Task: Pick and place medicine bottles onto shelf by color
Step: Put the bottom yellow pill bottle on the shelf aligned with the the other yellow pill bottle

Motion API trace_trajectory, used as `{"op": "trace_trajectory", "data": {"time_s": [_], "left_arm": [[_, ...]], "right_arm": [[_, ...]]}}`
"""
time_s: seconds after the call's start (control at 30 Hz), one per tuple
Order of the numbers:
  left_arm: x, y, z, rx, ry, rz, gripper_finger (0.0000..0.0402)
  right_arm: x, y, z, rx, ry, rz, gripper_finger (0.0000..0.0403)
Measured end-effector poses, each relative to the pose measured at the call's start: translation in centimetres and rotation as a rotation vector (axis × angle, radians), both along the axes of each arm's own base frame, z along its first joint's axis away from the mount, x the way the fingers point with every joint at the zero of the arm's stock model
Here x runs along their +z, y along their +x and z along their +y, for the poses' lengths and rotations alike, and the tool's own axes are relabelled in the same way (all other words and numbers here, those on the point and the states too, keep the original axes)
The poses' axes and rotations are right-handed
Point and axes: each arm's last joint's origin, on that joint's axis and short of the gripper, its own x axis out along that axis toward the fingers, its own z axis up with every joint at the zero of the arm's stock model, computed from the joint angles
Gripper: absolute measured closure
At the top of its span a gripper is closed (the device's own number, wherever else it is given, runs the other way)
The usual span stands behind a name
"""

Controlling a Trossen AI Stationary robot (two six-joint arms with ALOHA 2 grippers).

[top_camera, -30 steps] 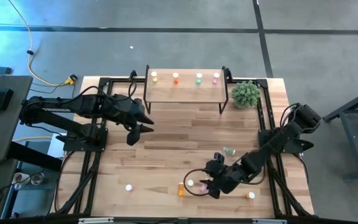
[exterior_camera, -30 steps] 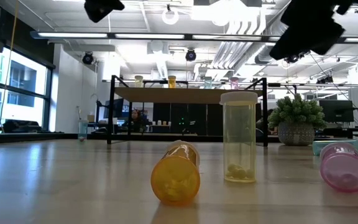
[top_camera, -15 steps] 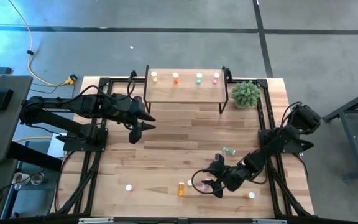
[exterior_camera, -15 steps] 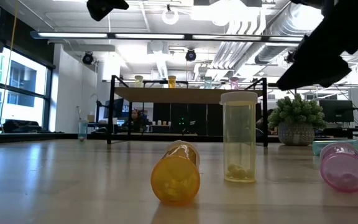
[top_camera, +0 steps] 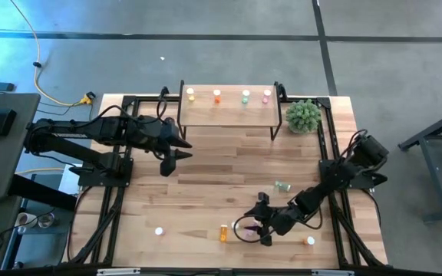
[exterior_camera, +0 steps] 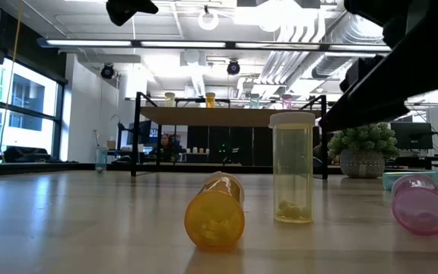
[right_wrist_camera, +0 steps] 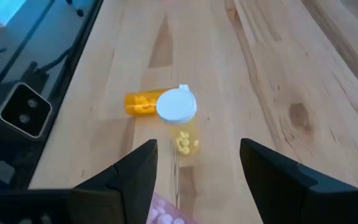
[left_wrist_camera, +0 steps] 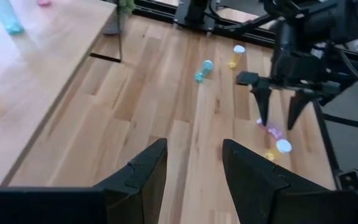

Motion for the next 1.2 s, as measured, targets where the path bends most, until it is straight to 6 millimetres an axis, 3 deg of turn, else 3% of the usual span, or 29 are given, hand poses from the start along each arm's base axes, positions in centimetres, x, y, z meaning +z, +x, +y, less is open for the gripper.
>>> {"op": "trace_trajectory", "data": {"time_s": [0.53, 0.87, 1.2], "left_arm": [[-0.1, 0.0, 0.1, 0.019, 0.011, 0.009, 0.0257], [-0.1, 0.0, 0.1, 0.019, 0.011, 0.011, 0.0257], [-0.1, -0.1, 0.1, 0.018, 0.011, 0.013, 0.0257]], "right_arm": [[-4.1, 2.2, 0.4, 0.033, 0.006, -0.086, 0.0183], [-3.5, 3.9, 0.4, 0.059, -0.038, -0.052, 0.0183], [-3.8, 3.8, 0.2, 0.038, -0.035, 0.009, 0.0191]]}}
